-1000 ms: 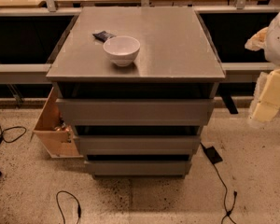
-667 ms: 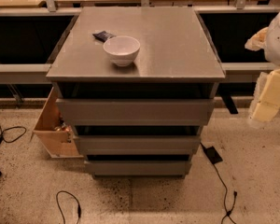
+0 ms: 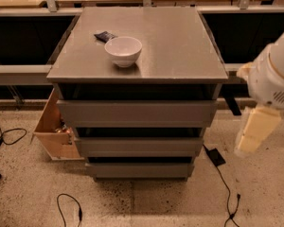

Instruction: Open middle drawer

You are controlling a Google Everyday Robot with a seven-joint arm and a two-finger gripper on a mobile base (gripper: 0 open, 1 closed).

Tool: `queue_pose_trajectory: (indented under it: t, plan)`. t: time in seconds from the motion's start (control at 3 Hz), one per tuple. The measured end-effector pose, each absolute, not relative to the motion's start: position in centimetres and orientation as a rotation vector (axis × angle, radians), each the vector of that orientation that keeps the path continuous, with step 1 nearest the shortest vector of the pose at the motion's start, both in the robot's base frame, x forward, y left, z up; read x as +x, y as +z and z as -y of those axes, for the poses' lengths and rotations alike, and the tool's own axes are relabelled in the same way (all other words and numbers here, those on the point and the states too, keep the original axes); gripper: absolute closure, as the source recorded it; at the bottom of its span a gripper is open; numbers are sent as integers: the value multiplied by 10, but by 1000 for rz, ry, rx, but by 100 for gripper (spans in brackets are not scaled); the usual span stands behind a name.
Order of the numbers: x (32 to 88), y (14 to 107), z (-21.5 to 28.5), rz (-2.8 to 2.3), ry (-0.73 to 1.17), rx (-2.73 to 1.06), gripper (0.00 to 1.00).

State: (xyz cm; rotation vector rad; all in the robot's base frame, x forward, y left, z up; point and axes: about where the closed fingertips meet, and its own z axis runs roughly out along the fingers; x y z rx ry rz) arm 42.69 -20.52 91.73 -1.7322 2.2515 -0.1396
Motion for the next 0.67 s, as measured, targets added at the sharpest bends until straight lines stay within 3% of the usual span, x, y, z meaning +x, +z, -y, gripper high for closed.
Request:
queue_pose_trajectory:
  t: [0.67]
  plan:
    - [437, 754, 201, -2321, -72, -1683, 0]
